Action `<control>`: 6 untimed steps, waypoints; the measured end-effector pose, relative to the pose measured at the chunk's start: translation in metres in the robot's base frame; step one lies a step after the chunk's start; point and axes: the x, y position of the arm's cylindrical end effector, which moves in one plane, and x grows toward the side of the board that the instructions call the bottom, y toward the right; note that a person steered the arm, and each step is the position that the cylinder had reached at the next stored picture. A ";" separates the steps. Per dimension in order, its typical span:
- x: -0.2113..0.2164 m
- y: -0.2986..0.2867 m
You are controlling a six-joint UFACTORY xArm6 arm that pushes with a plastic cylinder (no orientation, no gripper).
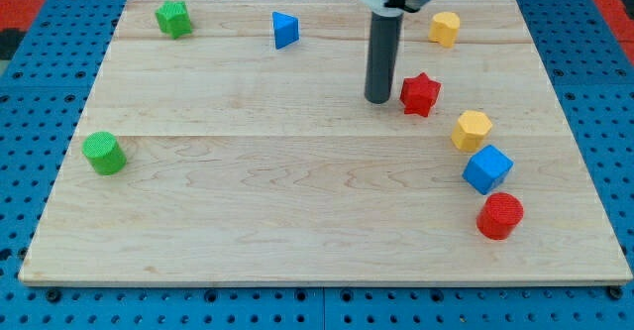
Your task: Point your arm at the left of the triangle
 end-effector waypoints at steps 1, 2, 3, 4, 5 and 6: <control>0.000 0.039; 0.000 0.061; -0.018 -0.031; -0.055 -0.119; -0.091 -0.213; -0.123 -0.208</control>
